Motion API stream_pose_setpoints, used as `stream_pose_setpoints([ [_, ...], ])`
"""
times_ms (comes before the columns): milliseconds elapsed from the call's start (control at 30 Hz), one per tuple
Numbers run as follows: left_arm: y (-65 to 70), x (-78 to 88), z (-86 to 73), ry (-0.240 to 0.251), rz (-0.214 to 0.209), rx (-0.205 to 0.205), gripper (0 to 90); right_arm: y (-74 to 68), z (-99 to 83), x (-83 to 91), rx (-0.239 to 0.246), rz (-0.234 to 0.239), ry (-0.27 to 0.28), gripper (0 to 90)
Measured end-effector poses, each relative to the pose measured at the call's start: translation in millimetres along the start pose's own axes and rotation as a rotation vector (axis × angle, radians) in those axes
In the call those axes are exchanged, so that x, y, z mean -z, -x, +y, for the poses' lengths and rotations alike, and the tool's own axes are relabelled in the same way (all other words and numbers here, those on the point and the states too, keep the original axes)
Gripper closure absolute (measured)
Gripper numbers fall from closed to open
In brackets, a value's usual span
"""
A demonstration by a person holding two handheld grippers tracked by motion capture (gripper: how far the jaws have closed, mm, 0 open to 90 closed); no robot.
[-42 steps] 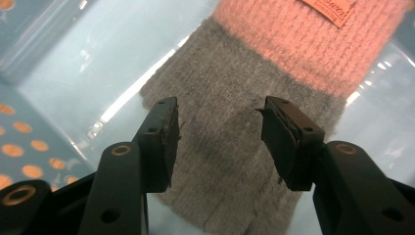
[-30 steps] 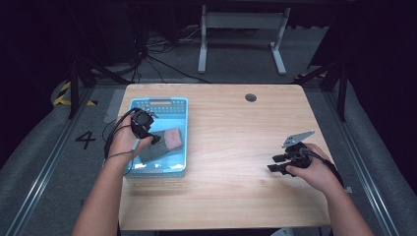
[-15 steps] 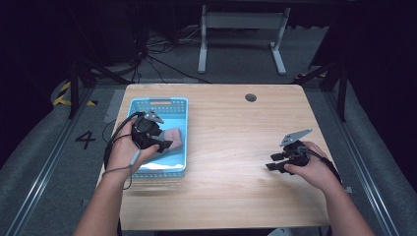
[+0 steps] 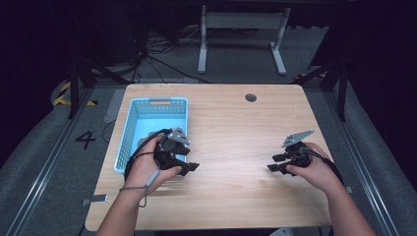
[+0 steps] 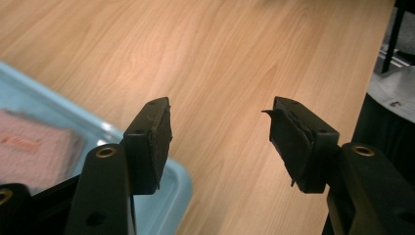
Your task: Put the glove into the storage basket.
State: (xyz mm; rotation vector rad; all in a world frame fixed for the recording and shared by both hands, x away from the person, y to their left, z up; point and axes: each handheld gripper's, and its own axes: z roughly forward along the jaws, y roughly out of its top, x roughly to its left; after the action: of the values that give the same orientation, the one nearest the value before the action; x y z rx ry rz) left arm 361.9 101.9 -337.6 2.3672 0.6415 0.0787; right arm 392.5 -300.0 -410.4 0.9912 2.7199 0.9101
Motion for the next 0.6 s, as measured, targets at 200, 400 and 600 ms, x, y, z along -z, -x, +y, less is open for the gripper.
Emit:
stream_pose_setpoints([
  [200,8.9,-20.8,3.3,-0.037,-0.036,-0.023,41.4,2.2,-3.1,1.7,-0.009,-0.002,0.000,52.4],
  [400,17.3,-41.5,4.7,-0.052,-0.067,-0.035,39.6,2.7,-4.9,2.4,-0.011,0.000,-0.003,52.1],
  [600,22.3,-69.3,4.0,-0.058,-0.077,-0.016,34.8,3.3,-6.6,1.9,-0.019,0.002,-0.003,51.9],
])
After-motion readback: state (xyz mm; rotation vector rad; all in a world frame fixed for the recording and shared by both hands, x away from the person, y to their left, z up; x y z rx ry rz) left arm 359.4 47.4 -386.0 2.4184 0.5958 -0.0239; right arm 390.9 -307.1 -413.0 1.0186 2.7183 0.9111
